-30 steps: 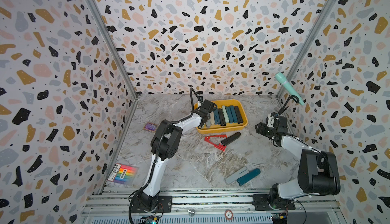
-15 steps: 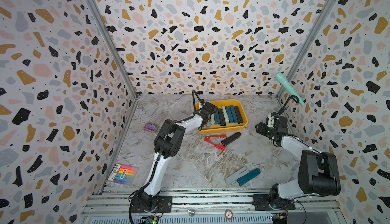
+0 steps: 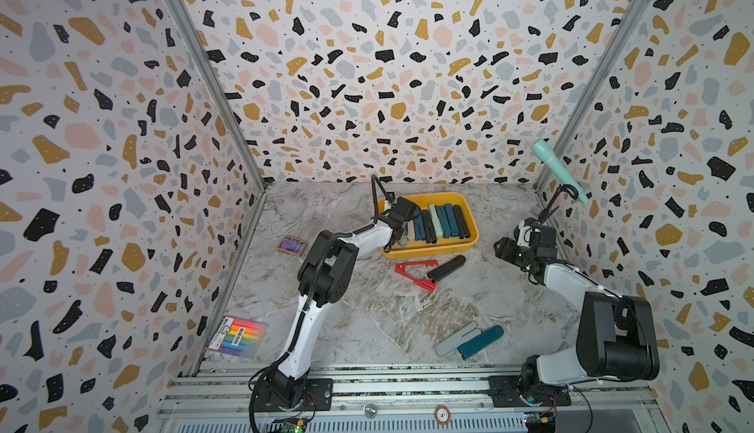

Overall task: Put the pruning pliers into the storage box
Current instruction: Place the pruning pliers in the storage box.

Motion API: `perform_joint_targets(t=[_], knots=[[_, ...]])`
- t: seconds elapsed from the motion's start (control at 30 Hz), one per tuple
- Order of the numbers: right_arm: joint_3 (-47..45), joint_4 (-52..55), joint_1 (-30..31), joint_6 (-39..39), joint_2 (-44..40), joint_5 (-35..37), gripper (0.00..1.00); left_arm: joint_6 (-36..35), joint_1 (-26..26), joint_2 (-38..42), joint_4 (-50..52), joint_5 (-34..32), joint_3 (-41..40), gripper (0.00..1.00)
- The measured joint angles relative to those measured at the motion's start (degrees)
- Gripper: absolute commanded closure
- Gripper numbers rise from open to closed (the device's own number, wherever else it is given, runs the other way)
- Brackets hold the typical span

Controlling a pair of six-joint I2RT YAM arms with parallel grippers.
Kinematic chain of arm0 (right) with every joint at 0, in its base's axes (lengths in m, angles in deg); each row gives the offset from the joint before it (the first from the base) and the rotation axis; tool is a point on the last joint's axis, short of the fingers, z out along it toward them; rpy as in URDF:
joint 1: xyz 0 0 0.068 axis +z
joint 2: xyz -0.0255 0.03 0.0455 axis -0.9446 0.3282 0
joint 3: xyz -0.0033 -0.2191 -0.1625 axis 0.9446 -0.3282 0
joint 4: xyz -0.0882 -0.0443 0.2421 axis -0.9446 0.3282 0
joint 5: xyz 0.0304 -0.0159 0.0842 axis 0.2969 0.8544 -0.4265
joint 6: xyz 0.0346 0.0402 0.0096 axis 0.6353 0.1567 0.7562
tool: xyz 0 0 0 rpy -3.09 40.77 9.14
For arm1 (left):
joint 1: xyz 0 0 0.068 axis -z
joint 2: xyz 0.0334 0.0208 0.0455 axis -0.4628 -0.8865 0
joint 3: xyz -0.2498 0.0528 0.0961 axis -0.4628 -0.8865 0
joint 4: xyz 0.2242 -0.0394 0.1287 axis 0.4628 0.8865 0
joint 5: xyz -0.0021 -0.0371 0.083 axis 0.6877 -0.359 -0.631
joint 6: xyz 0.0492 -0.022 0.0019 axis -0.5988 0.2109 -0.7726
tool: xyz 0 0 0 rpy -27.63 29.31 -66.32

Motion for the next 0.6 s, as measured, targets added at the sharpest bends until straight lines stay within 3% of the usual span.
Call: perform_joint_targets(t=[0.2, 0.47, 0.6], knots=[[-0.07, 0.00, 0.00, 0.00, -0.52, 0.15, 0.31, -0.04, 0.04, 3.43, -0.28, -0.02, -0.13, 0.34], [-0.15, 0.04, -0.63, -0.07, -0.83, 0.24, 0.31, -4.09, 2.73, 17.59, -7.56, -3.56, -6.60, 0.19], [-0.15, 0.07, -1.14, -0.22, -1.22, 0.39, 0.31, -7.37, 5.62, 22.43, -9.84, -5.84, -9.77, 0.18]])
